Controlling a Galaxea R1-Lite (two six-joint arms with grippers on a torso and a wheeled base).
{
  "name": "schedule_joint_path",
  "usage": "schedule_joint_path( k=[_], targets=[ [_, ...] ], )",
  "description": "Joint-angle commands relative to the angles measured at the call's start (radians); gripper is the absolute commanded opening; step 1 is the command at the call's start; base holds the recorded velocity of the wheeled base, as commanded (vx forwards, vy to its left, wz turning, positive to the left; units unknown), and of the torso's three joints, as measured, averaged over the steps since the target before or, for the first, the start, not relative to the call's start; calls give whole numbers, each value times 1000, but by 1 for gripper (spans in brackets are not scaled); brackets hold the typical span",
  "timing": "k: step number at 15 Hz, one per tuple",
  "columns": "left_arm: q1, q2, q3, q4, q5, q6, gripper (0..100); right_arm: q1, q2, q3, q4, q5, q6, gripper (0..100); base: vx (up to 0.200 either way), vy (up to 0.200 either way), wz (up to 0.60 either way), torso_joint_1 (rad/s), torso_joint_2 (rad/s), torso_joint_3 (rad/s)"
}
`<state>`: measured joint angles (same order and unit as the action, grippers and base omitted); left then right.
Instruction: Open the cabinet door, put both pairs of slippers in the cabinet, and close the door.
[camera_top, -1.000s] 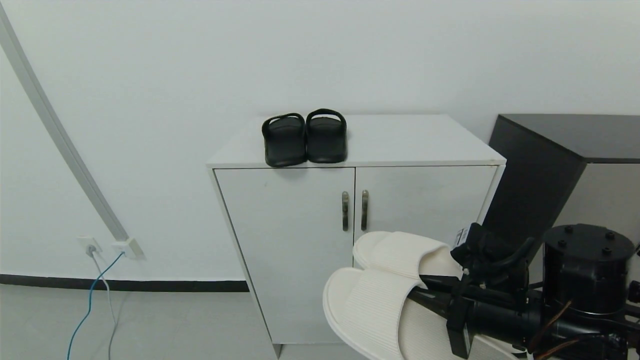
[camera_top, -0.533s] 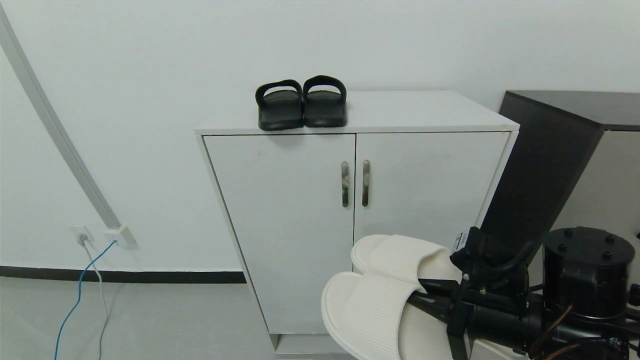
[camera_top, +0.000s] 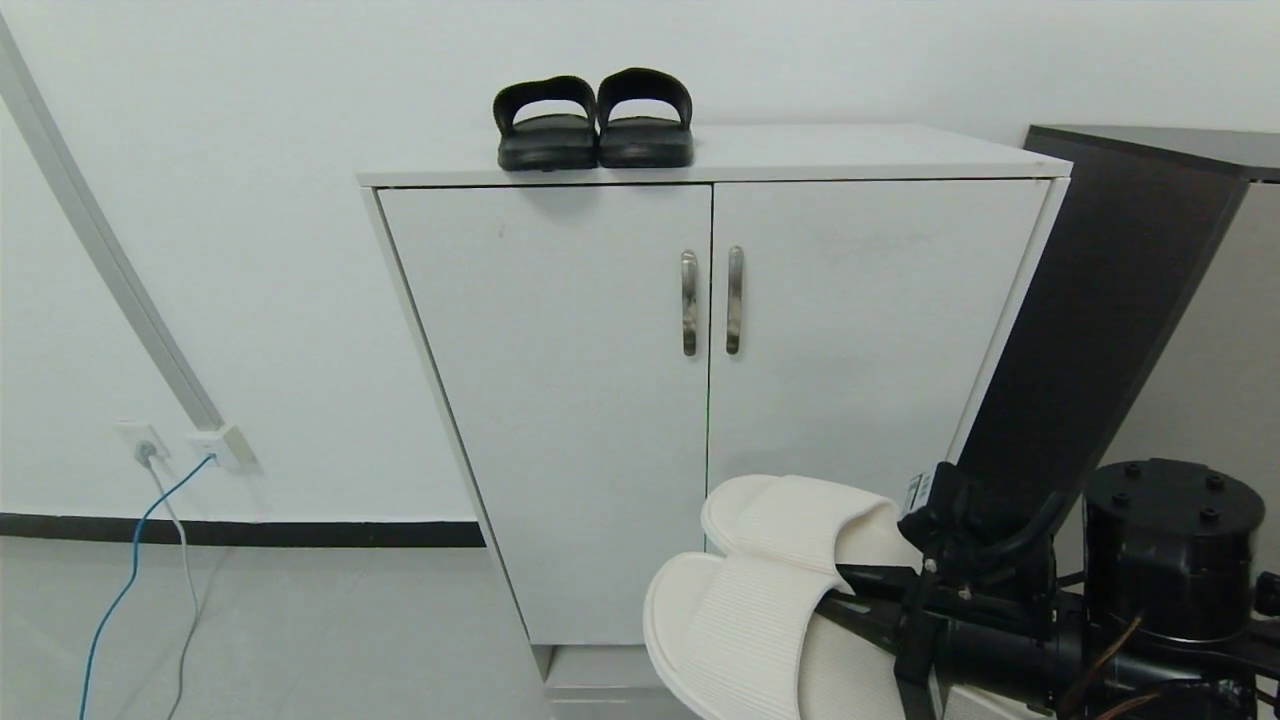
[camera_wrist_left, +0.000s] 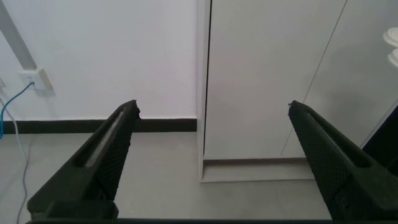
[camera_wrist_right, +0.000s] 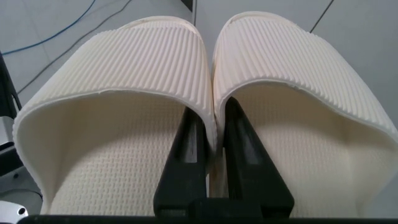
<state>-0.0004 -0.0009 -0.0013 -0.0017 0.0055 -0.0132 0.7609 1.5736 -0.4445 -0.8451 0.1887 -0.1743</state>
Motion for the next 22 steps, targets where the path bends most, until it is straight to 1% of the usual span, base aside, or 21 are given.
schedule_joint_path(
  k=[1, 9, 10, 11, 12, 13, 14, 15, 16, 17, 18, 20, 21, 22],
  targets=[
    [0, 1, 0, -1, 1, -1, 100, 0, 0, 3, -2, 0, -1, 0, 0, 0, 0, 0, 0, 0],
    [0, 1, 0, -1, 1, 1, 100, 0, -3, 6, -2, 0, -14, 0, 0, 0, 0, 0, 0, 0],
    [0, 1, 0, -1, 16, 6, 100, 0, -3, 6, -2, -2, -14, 0, 0, 0, 0, 0, 0, 0],
    [0, 2, -3, -1, 24, 30, 100, 0, -3, 6, -2, -2, -14, 0, 0, 0, 0, 0, 0, 0],
    [0, 21, -5, -1, 24, 64, 100, 0, -3, 7, -2, -2, -14, 0, 0, 0, 0, 0, 0, 0],
    [0, 47, -5, -1, 24, 75, 100, 0, -3, 7, -2, -2, -14, 0, 0, 0, 0, 0, 0, 0],
    [0, 59, -5, -3, 22, 75, 100, 0, -1, 7, -2, -3, -14, 0, 0, 0, 0, 0, 0, 0],
    [-1, 74, -43, -17, 17, 64, 100, 0, 0, 9, -2, -2, -14, 0, 0, 0, 0, 0, 0, 0],
    [-1, 105, -154, -24, 17, 13, 100, 0, 2, 10, -2, -2, -14, 0, 0, 0, 0, 0, 0, 0],
    [-1, 148, -230, -21, 13, -19, 100, 0, 5, 10, -2, 0, -13, 0, 0, 0, 0, 0, 0, 0],
    [-4, 211, -264, -23, -18, -17, 100, 0, 5, 10, -2, 0, -14, 0, 0, 0, 0, -7, 110, 144],
    [-4, 328, -276, -32, -121, -17, 100, 0, 5, 12, -2, -2, -13, 0, 0, 0, 0, -7, 168, 93],
    [-4, 366, -283, -38, -147, -17, 100, 0, 5, 12, -2, -2, -13, 0, 0, 0, 0, 7, 71, 41],
    [-4, 460, -293, -81, -205, -16, 100, 0, 5, 12, -2, -2, -13, 0, 0, 0, 0, 2, 51, 32]
  ],
)
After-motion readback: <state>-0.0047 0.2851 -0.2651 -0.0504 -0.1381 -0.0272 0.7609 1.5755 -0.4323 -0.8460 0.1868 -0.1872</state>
